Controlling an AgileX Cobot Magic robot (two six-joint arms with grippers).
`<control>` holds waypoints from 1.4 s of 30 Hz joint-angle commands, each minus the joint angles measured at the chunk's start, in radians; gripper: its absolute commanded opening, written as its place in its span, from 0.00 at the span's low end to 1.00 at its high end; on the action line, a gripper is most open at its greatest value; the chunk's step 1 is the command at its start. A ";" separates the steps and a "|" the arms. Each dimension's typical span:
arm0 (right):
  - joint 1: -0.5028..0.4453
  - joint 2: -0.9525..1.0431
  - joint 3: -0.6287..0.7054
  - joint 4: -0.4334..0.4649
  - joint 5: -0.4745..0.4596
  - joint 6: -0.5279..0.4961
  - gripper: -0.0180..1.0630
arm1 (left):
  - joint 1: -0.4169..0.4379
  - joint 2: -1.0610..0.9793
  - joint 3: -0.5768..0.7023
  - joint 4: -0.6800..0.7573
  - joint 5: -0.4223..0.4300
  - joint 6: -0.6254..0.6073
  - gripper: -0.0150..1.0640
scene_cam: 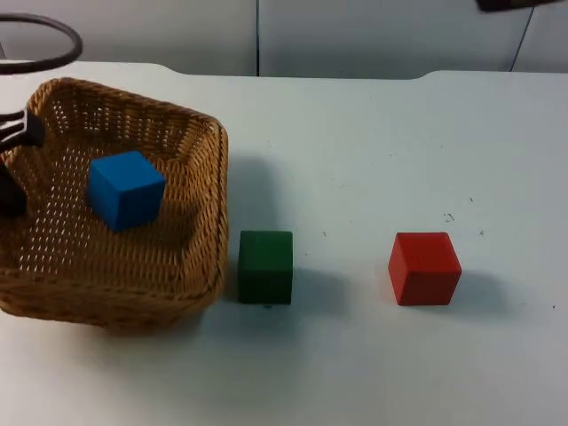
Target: Pick up the basket with the left hand and place the blue cube into the basket with the right hand.
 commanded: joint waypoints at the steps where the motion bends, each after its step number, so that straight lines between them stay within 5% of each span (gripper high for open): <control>1: 0.002 -0.075 0.017 -0.003 -0.008 0.025 0.83 | 0.005 0.016 -0.001 -0.033 -0.035 0.012 0.01; 12: 0.002 -0.270 0.017 -0.023 0.057 0.047 0.83 | 0.005 0.087 -0.001 -0.032 -0.110 0.048 0.01; 31: 0.002 -0.272 0.017 -0.021 0.086 0.047 0.83 | 0.005 0.121 -0.001 0.058 -0.178 0.048 0.03; 38: 0.002 -0.272 0.017 -0.021 0.092 0.047 0.83 | 0.005 0.121 -0.001 0.062 -0.189 0.048 0.34; 42: 0.002 -0.272 0.017 -0.021 0.096 0.047 0.83 | 0.005 0.121 -0.001 0.062 -0.189 0.048 0.65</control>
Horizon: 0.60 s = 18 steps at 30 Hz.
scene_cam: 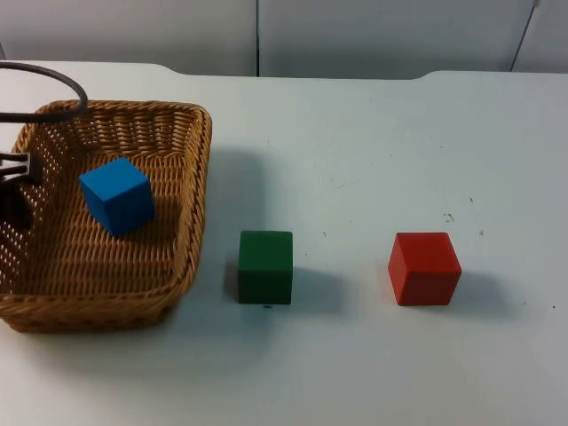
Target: Pick up the basket with the left hand and place the blue cube into the basket with the right hand.
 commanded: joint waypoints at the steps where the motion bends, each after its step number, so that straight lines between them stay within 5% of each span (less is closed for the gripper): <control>1: 0.002 -0.004 0.004 -0.007 0.000 0.002 0.83 | 0.004 -0.001 -0.001 0.003 -0.007 0.000 0.65; 4: 0.002 -0.004 0.004 -0.007 0.006 0.002 0.83 | 0.004 -0.018 -0.001 0.003 -0.003 0.000 0.73; 18: 0.002 -0.004 0.004 -0.030 0.009 0.000 0.83 | 0.004 -0.405 -0.001 0.029 0.111 -0.011 0.73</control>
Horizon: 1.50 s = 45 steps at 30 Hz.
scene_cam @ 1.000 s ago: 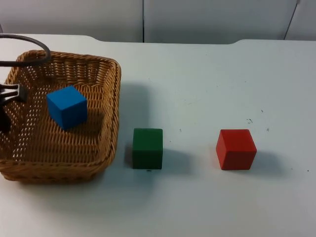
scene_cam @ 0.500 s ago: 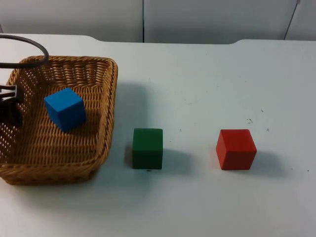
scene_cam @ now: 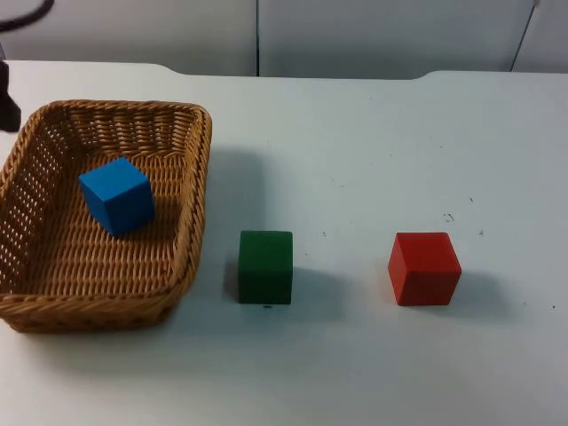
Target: Pick up the basket with the left hand and place the blue cube into the basket with the right hand.
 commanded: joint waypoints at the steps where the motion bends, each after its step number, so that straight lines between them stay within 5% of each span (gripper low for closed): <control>1: 0.002 -0.004 0.004 -0.025 -0.013 0.000 0.83 | 0.004 -0.134 -0.001 -0.012 0.058 -0.007 0.73; 11: 0.002 -0.004 0.004 -0.077 -0.015 -0.021 0.83 | 0.004 -0.591 -0.001 0.029 0.260 -0.007 0.73; 23: 0.002 -0.004 0.011 -0.075 0.005 -0.075 0.83 | 0.004 -0.897 0.001 0.123 0.445 -0.080 0.73; 32: 0.002 -0.105 0.239 -0.070 -0.129 -0.080 0.82 | 0.004 -1.062 0.001 0.317 0.614 -0.249 0.73; 45: 0.002 -0.354 0.384 -0.066 -0.108 -0.017 0.82 | 0.004 -1.357 0.243 0.344 0.629 -0.380 0.73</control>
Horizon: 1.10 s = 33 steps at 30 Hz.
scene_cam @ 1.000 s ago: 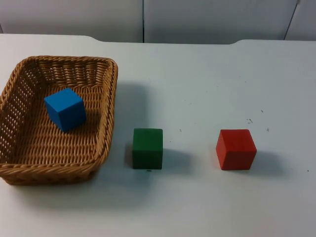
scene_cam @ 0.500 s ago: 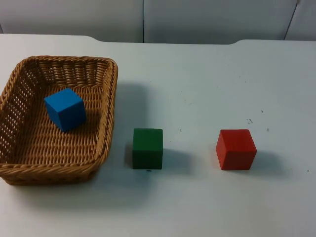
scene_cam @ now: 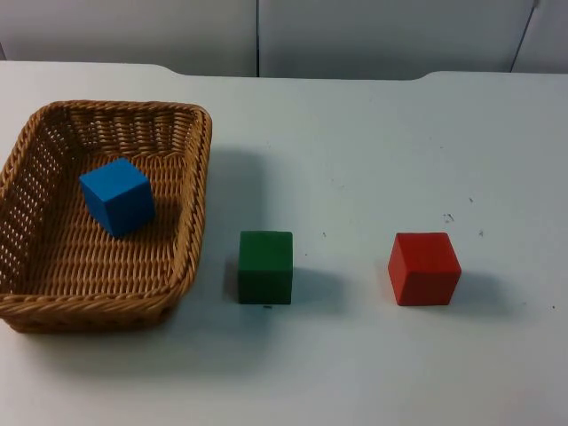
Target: Pick up the basket with the left hand and place the blue cube into the basket with the right hand.
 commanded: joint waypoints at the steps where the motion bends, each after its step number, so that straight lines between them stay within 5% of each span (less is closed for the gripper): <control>1: 0.002 -0.044 0.017 0.002 0.018 0.016 0.82 | 0.004 -0.060 0.025 0.021 0.002 -0.046 0.73; 11: 0.002 -0.157 0.017 -0.006 0.223 0.016 0.82 | 0.004 -0.145 0.041 0.140 0.116 -0.104 0.73; 17: 0.002 -0.233 0.017 -0.006 0.349 0.019 0.82 | 0.004 -0.145 0.050 0.153 0.114 -0.144 0.73; 33: 0.002 -0.432 0.017 0.003 0.447 0.023 0.82 | 0.004 -0.145 0.061 0.161 0.103 -0.149 0.73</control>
